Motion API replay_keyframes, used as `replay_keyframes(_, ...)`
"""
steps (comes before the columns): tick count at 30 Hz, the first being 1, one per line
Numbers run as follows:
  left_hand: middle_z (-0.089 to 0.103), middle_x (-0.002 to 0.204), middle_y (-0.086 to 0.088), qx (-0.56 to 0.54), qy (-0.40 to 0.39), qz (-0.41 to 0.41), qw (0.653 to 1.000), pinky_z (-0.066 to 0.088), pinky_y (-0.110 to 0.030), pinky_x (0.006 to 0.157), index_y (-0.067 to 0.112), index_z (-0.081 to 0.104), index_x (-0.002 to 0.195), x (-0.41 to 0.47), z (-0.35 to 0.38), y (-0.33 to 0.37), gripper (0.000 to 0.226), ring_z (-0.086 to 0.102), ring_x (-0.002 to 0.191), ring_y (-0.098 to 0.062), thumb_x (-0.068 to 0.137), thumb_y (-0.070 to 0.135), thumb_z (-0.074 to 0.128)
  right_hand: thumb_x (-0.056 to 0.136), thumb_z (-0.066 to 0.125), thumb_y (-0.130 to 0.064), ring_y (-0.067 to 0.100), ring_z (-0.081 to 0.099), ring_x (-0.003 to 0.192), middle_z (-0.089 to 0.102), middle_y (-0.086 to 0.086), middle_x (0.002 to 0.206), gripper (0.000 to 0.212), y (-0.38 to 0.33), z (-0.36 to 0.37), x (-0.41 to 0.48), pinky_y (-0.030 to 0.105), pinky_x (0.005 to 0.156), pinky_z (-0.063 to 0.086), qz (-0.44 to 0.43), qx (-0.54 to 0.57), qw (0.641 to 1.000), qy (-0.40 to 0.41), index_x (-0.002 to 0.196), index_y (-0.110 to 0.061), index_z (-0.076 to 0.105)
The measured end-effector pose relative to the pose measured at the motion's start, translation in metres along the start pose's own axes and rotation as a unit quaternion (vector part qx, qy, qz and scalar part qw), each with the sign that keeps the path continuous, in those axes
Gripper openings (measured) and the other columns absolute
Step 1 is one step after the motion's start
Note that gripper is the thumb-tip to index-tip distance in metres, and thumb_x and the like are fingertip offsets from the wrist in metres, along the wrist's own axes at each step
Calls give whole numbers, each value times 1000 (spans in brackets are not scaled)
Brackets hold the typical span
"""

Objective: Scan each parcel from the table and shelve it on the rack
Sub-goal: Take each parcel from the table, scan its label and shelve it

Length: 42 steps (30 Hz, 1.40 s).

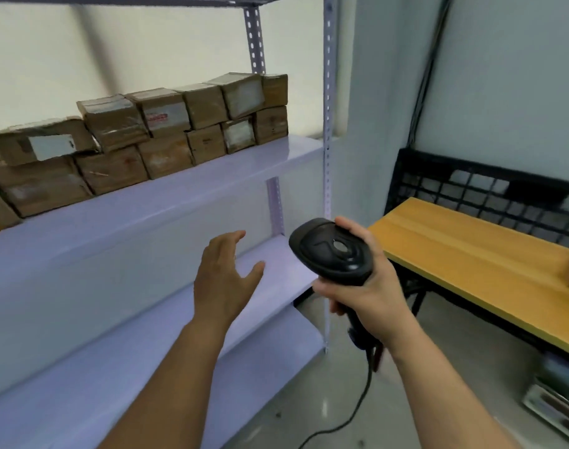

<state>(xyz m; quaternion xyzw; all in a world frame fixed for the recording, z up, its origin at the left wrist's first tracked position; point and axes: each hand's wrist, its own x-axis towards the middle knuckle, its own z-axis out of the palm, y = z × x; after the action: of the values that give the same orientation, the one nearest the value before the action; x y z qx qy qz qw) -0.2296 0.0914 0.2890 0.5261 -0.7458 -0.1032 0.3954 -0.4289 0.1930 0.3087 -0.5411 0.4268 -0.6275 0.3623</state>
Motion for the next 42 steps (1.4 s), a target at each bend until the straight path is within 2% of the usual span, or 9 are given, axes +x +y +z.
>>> replay_keyframes(5,48,135,-4,-41,-57,22,997,42,-36,97,17,47,138,-3,69,55,63,47,123,-23,82,26,75,62,87,-8,15,66,72,62,-3,120,83,2,-71,-23,33,48,53,-9,-33,998,53,128,-45,53)
replay_keyframes(9,49,132,-1,-72,-96,54,991,43,-35,90,20,46,138,-5,117,100,64,46,122,-21,82,28,75,62,86,-10,14,65,72,61,0,121,82,-2,-120,-40,31,47,52,-11,-49,993,110,129,-44,53)
replay_keyframes(12,49,131,-1,-91,-126,89,984,46,-37,88,20,46,138,-6,149,130,63,47,121,-20,82,29,74,61,88,-20,21,66,83,60,-3,124,83,-6,-150,-53,31,53,55,-12,-74,986,152,132,-42,51)
replay_keyframes(17,49,131,-3,-117,-179,134,967,47,-39,91,20,46,138,-8,201,171,64,47,121,-23,82,31,75,64,83,-11,16,67,75,58,-5,125,83,-11,-197,-71,36,48,55,5,-117,969,220,134,-38,49)
replay_keyframes(20,48,132,0,-139,-208,155,956,42,-31,86,20,44,140,-7,233,198,64,45,121,-19,83,31,73,63,83,-14,10,66,72,58,-12,121,84,-13,-225,-76,31,49,54,23,-137,957,256,134,-40,49)
replay_keyframes(23,48,131,1,-145,-235,178,944,39,-27,82,22,42,141,0,266,224,65,46,119,-16,84,33,72,61,84,-15,12,65,68,57,-8,123,82,-14,-255,-75,30,50,54,38,-148,944,291,130,-47,51)
replay_keyframes(29,48,134,1,-170,-275,194,926,38,-25,92,21,40,142,27,329,273,65,44,123,-16,86,37,68,66,86,-11,17,68,69,57,-4,125,84,-13,-319,-57,33,52,56,47,-185,924,332,131,-48,49)
replay_keyframes(36,45,138,3,-196,-317,192,908,43,-36,102,23,38,144,69,389,315,62,41,127,-14,90,39,63,70,83,1,24,64,54,59,1,122,84,-13,-381,-27,35,51,57,64,-210,889,401,131,-46,49)
replay_keyframes(42,45,140,3,-226,-356,186,887,44,-39,100,24,37,144,84,438,355,59,43,127,-15,92,42,59,70,82,-1,20,66,60,57,0,125,84,-9,-424,-22,34,53,58,80,-241,865,433,132,-45,47)
